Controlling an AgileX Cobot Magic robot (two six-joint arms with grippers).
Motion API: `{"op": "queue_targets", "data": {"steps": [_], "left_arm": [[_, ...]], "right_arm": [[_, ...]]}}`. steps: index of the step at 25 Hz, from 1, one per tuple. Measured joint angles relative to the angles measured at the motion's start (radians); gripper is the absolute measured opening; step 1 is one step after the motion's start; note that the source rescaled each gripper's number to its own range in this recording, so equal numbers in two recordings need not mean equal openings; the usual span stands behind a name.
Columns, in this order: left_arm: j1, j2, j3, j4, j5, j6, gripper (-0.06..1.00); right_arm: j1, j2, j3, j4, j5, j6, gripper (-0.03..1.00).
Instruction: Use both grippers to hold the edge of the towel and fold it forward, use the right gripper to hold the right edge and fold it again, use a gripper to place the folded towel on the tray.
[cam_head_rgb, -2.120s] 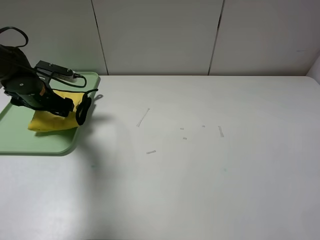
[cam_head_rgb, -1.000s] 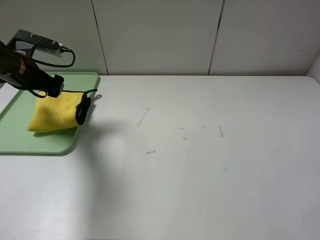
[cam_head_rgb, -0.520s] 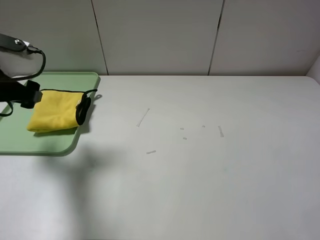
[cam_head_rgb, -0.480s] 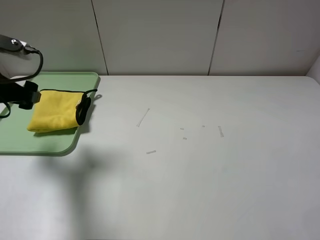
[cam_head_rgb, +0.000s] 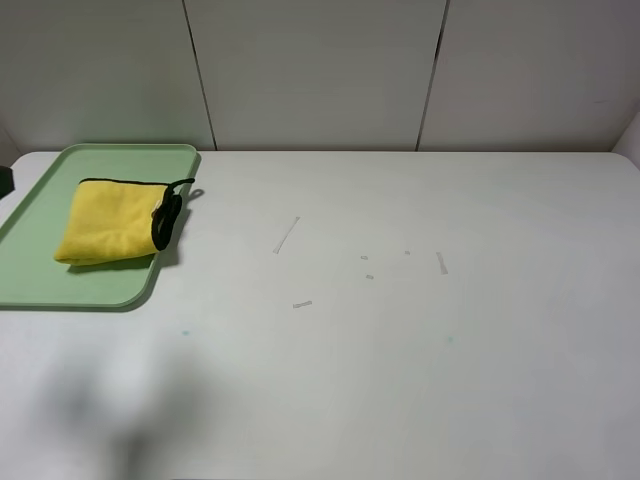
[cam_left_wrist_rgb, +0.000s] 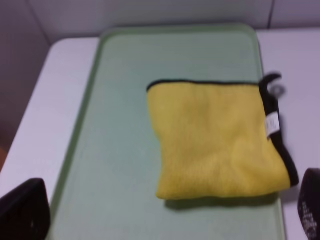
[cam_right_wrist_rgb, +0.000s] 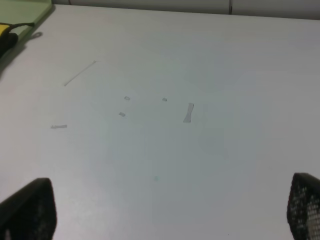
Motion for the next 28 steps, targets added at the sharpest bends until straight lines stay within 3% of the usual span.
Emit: {"op": "queue_targets", "data": {"steps": [4,10,13,23,28], "left_arm": [[-0.013,-0.184,0.008,-0.1,0.14,0.074,1.0],[-0.034,-0.41,0.008,-0.3,0.362,0.308,1.0],[-0.034,-0.487,0.0,-0.402,0.422,0.385,1.0],[-0.034,-0.532,-0.114,-0.71,0.672,0.723,1.0],[-0.034,-0.533,-0.102,-0.756,0.804,0.856,1.0]], "right_arm": [[0.0,0.0,0.0,0.0,0.0,0.0,1.0],[0.0,0.0,0.0,0.0,0.0,0.0,1.0],[0.0,0.0,0.0,0.0,0.0,0.0,1.0],[0.0,0.0,0.0,0.0,0.0,0.0,1.0],[0.0,0.0,0.0,0.0,0.0,0.0,1.0]]}}
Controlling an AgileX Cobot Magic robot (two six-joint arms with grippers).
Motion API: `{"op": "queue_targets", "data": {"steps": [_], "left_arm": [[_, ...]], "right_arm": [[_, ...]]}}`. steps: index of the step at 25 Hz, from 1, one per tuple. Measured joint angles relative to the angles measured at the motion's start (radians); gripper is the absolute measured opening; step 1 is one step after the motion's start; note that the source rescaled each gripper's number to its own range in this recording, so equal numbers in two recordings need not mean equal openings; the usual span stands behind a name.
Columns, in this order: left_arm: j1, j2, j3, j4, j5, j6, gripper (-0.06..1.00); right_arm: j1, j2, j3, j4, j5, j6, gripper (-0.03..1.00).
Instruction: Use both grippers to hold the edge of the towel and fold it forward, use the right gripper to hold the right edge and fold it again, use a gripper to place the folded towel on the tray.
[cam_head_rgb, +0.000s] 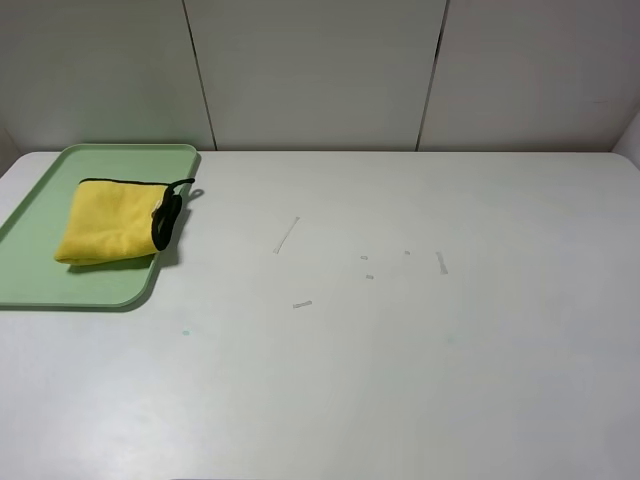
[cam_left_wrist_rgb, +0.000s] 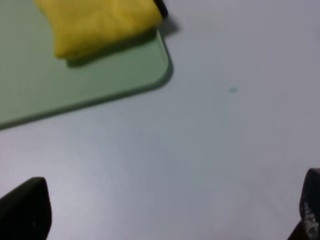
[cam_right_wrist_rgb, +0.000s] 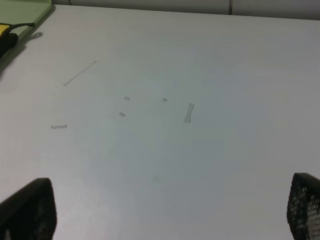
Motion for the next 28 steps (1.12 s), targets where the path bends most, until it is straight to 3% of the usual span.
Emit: {"op": "queue_targets", "data": {"steps": [12,20,28], "left_arm": [[0.003,-0.041,0.001,-0.017,0.009,0.033,1.0],[0.121,-0.196,0.001,-0.129,0.021,0.173,1.0],[0.132,-0.196,0.001,-0.157,0.022,0.185,1.0]], "right_arm": [[0.0,0.0,0.0,0.0,0.0,0.0,1.0],[0.0,0.0,0.0,0.0,0.0,0.0,1.0],[0.0,0.0,0.0,0.002,0.0,0.0,1.0]]}}
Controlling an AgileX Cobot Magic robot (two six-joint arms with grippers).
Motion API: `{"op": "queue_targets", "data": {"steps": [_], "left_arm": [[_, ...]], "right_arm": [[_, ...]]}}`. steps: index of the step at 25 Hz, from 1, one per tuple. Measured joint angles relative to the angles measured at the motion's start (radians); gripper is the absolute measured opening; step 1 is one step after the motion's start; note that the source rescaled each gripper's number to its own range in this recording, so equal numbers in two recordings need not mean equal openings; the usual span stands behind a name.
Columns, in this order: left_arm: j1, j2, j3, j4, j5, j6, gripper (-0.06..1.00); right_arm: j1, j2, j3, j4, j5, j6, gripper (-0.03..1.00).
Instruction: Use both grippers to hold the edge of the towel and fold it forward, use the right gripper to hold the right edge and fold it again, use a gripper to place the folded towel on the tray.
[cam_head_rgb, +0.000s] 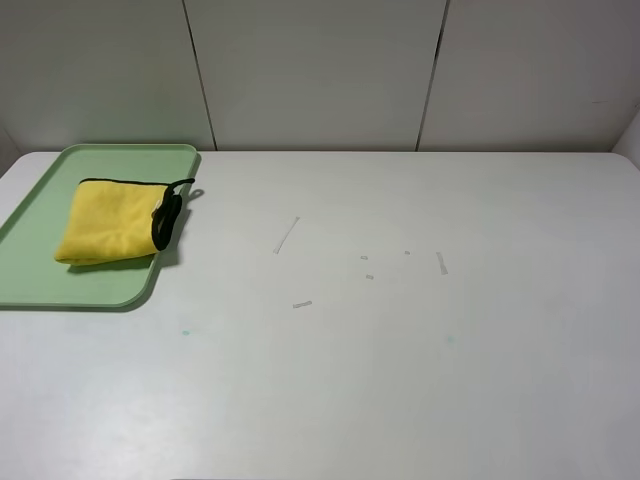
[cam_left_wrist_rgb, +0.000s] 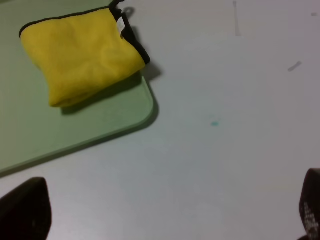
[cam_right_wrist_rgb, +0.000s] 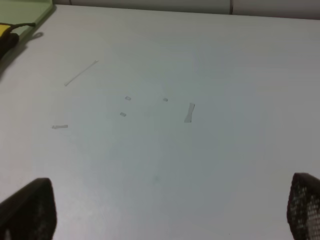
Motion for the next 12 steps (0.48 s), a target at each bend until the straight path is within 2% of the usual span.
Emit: {"op": "queue_targets", "data": {"steps": [12], "left_arm": [[0.0,0.0,0.0,-0.001,0.001,0.0,1.0]], "right_arm": [[0.0,0.0,0.0,0.0,0.0,0.0,1.0]]}}
